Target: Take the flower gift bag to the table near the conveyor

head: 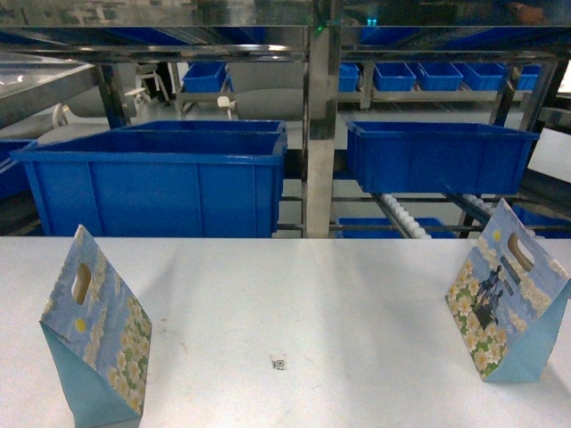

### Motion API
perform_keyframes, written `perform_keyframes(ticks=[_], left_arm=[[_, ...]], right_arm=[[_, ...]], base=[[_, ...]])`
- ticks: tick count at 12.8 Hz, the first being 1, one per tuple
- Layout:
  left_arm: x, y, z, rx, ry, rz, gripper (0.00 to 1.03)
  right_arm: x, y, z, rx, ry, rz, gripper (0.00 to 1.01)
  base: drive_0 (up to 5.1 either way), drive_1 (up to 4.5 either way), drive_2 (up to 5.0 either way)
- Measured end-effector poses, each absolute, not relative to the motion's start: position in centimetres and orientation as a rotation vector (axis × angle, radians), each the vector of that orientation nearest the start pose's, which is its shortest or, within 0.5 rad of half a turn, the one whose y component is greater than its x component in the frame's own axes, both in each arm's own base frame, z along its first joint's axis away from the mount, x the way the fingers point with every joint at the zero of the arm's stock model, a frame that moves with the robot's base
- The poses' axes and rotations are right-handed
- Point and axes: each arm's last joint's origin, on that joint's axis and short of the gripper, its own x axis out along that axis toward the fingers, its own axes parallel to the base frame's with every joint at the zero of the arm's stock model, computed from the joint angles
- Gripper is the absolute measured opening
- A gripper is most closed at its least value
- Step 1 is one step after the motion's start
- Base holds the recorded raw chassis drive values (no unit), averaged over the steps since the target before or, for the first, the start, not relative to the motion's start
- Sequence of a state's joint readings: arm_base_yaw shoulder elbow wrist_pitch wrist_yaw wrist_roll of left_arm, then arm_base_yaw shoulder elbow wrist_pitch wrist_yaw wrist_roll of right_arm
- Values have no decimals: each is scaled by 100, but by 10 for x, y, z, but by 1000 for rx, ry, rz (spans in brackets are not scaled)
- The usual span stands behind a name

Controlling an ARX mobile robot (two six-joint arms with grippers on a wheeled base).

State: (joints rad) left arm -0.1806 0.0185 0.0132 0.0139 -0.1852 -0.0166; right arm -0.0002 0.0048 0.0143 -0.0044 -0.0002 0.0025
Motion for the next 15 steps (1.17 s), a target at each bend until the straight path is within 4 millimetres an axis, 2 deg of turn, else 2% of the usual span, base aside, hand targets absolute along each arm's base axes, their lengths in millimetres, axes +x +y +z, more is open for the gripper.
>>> perform_keyframes(ticks=[3,8,9,15], left_arm=[[98,1,167,-15,1,28,2],[98,0,167,-14,2,-2,2],[98,0,167,-14,2,-1,2],[98,0,167,-15,2,-1,82]], right_arm=[[97,0,168,2,-4,0,2],[97,0,168,2,-5,0,2],[97,0,168,1,-5,0,10],[97,0,168,1,-5,0,94]], base=[[0,0,0],[0,0,0],[0,0,0],[0,0,0]])
